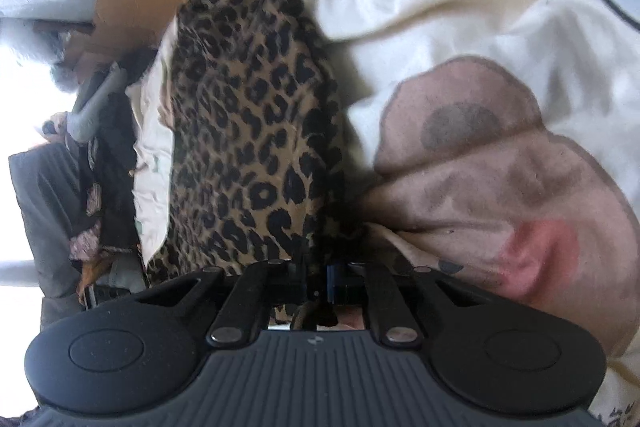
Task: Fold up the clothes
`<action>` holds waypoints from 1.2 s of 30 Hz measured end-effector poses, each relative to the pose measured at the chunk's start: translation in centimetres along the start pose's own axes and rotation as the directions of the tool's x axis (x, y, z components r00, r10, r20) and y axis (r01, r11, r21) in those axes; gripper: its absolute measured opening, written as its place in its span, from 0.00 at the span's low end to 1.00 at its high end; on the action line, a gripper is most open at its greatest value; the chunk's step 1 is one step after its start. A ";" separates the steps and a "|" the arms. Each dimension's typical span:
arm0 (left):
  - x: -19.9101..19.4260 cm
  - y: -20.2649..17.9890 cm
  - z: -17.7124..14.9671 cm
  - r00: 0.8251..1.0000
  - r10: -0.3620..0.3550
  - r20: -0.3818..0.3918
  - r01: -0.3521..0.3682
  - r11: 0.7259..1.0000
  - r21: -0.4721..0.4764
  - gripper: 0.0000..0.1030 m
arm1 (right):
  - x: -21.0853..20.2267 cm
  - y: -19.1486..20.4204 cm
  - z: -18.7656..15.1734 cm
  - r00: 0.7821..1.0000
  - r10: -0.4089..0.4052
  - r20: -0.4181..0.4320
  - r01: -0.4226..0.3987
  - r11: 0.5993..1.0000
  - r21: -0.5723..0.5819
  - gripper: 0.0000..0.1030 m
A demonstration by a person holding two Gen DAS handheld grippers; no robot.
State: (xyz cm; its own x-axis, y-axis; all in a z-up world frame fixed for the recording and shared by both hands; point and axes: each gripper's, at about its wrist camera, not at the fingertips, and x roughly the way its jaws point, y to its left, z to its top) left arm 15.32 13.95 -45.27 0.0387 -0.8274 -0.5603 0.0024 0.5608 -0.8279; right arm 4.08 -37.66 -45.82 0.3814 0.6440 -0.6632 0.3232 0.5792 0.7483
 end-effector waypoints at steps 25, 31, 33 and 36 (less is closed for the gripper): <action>-10.1 -8.7 -9.8 0.984 -0.040 0.176 0.038 0.999 0.012 0.04 | -9.5 3.3 -7.2 0.990 0.104 0.093 -0.101 0.994 -0.031 0.06; -10.3 -8.3 -11.3 0.981 -0.025 0.193 0.028 0.999 -0.016 0.04 | -9.9 2.8 -8.4 0.992 0.086 0.094 -0.085 0.996 -0.016 0.06; -10.1 -7.8 -11.1 0.981 -0.014 0.196 0.021 0.999 -0.035 0.04 | -9.5 2.8 -8.2 0.992 0.084 0.095 -0.083 0.996 -0.012 0.06; -10.3 -7.3 -10.5 0.976 -0.014 0.218 0.026 0.998 -0.056 0.04 | -9.0 2.7 -7.8 0.992 0.080 0.097 -0.080 0.997 -0.007 0.06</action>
State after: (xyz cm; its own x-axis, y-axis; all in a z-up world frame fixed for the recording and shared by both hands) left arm 4.43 18.05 -33.72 0.2552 -0.8084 -0.5304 -0.0526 0.5362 -0.8425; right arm -5.20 -38.01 -37.92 0.4884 0.6366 -0.5968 0.2856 0.5296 0.7987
